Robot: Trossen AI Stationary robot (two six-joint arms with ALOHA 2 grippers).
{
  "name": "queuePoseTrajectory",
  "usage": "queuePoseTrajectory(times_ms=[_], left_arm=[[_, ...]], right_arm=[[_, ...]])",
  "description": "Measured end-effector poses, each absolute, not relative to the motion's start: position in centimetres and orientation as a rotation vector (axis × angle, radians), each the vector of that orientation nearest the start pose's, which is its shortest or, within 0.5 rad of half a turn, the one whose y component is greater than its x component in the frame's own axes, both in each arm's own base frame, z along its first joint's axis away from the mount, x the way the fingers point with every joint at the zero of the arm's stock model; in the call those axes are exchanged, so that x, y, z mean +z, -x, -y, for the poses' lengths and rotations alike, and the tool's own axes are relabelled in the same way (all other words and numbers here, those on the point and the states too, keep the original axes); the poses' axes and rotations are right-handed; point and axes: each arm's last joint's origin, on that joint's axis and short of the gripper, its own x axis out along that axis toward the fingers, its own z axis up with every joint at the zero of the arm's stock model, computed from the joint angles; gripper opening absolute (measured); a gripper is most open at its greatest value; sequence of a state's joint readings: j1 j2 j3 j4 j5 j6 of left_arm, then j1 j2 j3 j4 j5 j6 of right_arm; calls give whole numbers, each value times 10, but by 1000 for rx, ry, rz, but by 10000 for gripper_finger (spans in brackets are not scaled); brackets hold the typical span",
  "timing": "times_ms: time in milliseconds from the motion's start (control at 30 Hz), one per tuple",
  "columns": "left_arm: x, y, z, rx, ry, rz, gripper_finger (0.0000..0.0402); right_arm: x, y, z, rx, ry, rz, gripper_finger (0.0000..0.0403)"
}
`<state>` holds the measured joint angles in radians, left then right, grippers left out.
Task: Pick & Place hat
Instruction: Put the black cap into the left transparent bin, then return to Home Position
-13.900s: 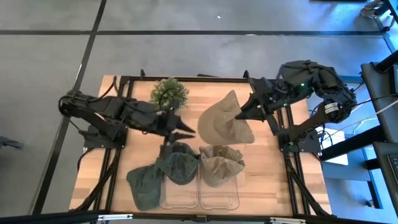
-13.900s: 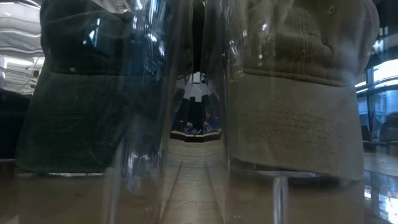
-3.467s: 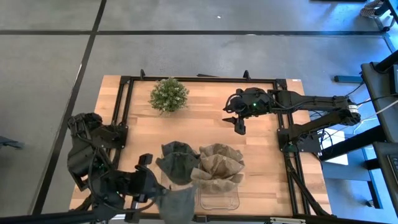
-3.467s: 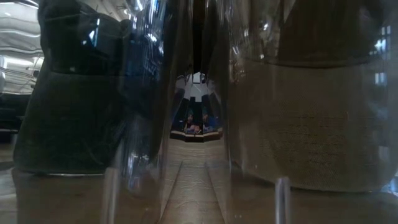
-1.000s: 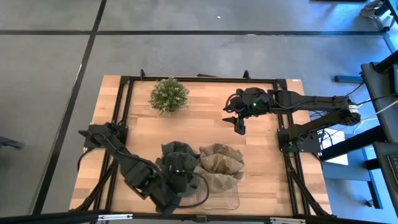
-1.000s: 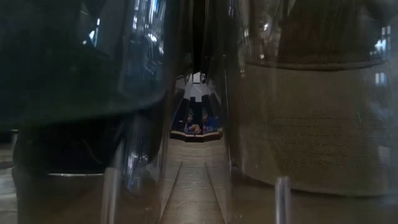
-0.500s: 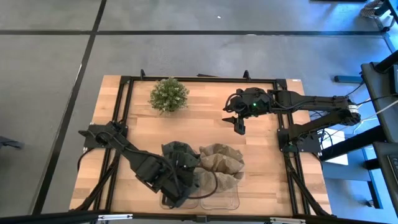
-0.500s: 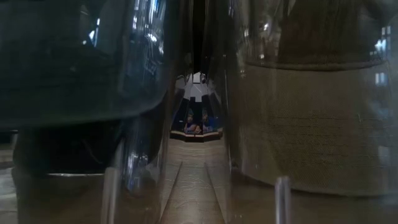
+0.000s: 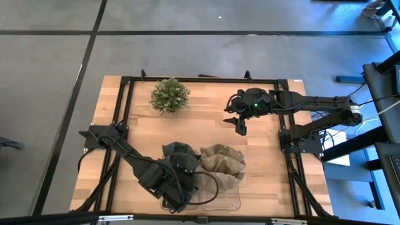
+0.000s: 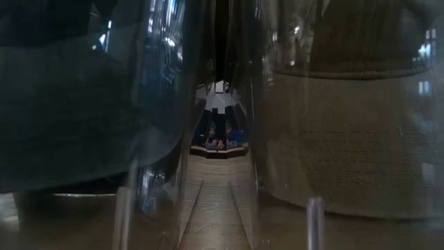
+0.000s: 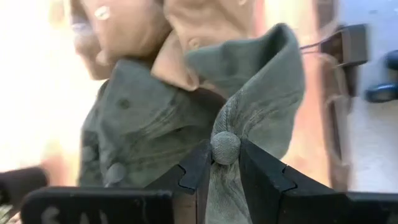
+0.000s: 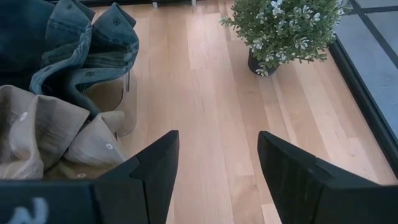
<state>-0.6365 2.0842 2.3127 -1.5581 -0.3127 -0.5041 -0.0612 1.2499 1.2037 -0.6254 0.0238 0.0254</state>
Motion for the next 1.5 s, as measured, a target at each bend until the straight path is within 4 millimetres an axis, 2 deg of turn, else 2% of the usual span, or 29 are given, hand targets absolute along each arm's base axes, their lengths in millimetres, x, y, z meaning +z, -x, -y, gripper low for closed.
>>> queuePoseTrajectory(times_ms=[167, 333, 433, 500, 600, 667, 867, 1033, 1133, 1200, 1333, 1500], left_arm=[[357, -320, 232, 90, -182, -1159, 92], [357, -321, 231, 122, -183, -1139, 141], [362, -320, 228, 177, -233, -1080, 165], [373, -314, 222, 204, -246, -1027, 174], [396, -301, 210, 251, -224, -935, 179], [409, -292, 204, 289, -213, -869, 179], [438, -272, 191, 347, -158, -719, 175], [447, -286, 195, 228, -129, -645, 178], [448, -305, 197, 78, -101, -632, 176], [443, -314, 197, 7, -130, -659, 174], [445, -324, 186, -26, -122, -650, 175], [450, -358, 183, -238, -110, -433, 177]], right_arm=[[342, -259, 17, -90, -37, -671, 219], [345, -261, 17, -86, -37, -639, 219], [351, -265, 15, -18, -57, -567, 219], [358, -268, 10, 75, -69, -505, 219], [374, -269, -6, 235, -40, -418, 219], [383, -267, -23, 298, -1, -399, 219], [397, -256, -78, 323, 29, -376, 219], [387, -260, -109, 371, -23, -430, 219], [380, -264, -118, 380, -56, -467, 219], [377, -265, -121, 386, -55, -476, 219], [377, -265, -123, 394, -39, -469, 219], [383, -261, -121, 405, -10, -434, 219]])
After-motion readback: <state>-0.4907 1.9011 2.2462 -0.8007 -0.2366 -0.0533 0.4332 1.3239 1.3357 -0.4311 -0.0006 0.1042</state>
